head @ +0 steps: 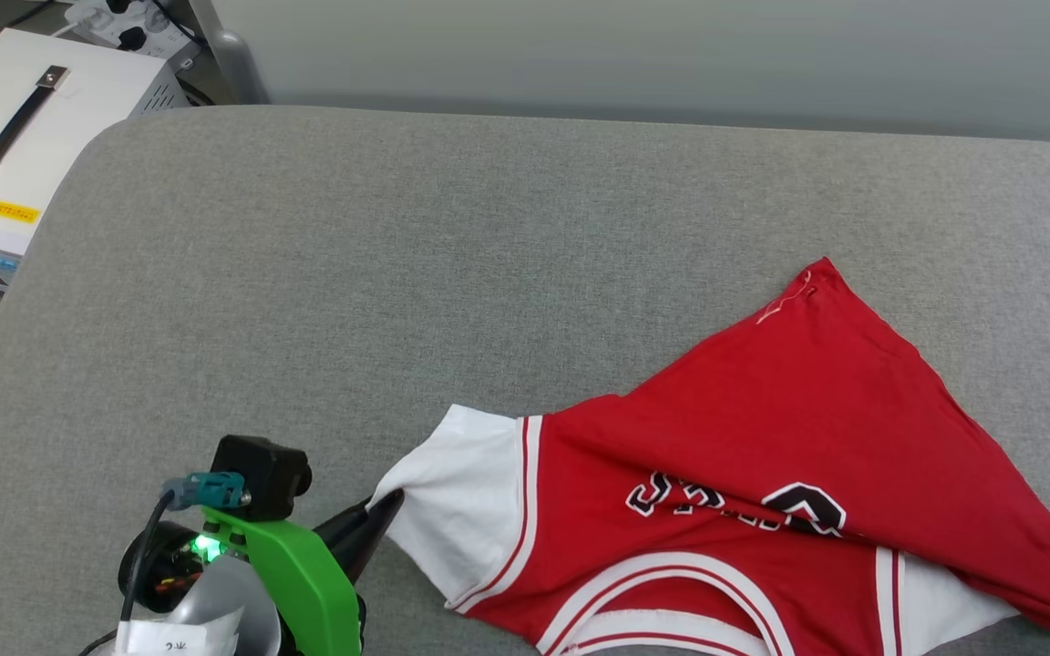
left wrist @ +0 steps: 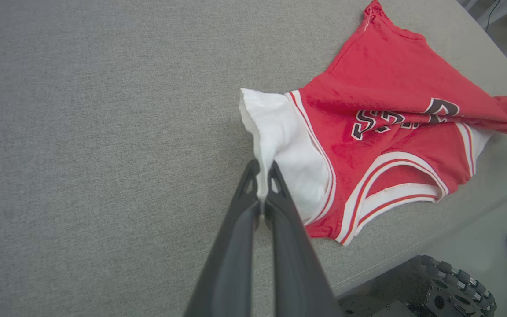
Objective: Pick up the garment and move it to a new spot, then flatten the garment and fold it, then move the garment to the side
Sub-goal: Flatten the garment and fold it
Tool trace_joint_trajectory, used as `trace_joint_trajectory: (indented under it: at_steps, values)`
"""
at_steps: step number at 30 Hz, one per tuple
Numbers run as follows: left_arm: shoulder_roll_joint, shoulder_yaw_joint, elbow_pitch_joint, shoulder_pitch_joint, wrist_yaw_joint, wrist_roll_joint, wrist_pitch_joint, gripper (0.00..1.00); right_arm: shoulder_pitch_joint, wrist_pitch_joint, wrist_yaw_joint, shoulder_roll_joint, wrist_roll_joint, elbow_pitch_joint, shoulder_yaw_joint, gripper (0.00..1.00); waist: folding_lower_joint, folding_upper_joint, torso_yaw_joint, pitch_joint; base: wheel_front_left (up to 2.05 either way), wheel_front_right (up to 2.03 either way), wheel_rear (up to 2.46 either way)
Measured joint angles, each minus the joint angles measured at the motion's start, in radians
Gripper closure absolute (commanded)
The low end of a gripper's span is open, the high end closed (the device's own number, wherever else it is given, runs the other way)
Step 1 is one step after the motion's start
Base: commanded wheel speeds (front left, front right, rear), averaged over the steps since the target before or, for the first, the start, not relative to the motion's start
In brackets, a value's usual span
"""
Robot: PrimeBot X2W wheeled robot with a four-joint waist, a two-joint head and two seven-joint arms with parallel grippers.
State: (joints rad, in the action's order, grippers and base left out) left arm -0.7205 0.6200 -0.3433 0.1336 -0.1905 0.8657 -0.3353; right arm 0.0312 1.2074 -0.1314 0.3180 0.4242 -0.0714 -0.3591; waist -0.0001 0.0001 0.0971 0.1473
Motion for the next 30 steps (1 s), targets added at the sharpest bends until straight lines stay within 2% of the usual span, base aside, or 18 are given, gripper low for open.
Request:
trace_joint_trajectory:
  at_steps: [1,3,11,17,21,24,30]
  values:
    - [0.001,0.001,0.000,0.000,0.000,0.000,0.000,1.00,0.004,-0.007,0.000,-0.003,-0.003,0.001,0.001,1.00,0.0000,-0.0001,-0.001,-0.001,0.00,0.00,0.00]
    - [0.001,0.002,0.000,0.000,0.000,0.000,0.000,1.00,0.005,-0.025,0.000,-0.006,-0.009,0.001,0.003,0.00,0.0000,-0.0001,0.000,0.000,0.00,0.00,0.00]
    - [-0.008,0.000,-0.013,0.000,0.000,0.000,-0.004,1.00,-0.022,-0.032,0.000,0.035,0.018,-0.033,0.050,0.00,0.0000,-0.0001,0.002,0.008,0.00,0.00,0.00]
    - [-0.017,-0.007,-0.041,0.002,0.000,-0.001,-0.005,1.00,-0.151,0.013,0.000,0.089,0.061,-0.112,0.091,0.00,0.0000,-0.0001,0.011,0.036,0.00,0.00,0.00]
    - [-0.022,-0.008,-0.066,0.015,-0.002,-0.010,-0.005,1.00,-0.299,0.068,0.000,0.084,0.064,-0.141,0.145,0.00,0.0001,-0.0001,0.029,0.073,0.00,0.00,0.00]
    - [-0.021,-0.007,-0.080,0.029,-0.002,-0.017,-0.004,1.00,-0.383,0.090,0.000,0.077,0.042,-0.133,0.182,0.00,0.0000,-0.0001,0.043,0.102,0.00,0.00,0.00]
    - [-0.002,0.000,-0.083,0.067,0.012,-0.026,0.001,1.00,-0.520,0.104,0.000,0.081,-0.018,-0.035,0.234,0.00,0.0000,-0.0001,0.082,0.169,0.00,0.00,0.00]
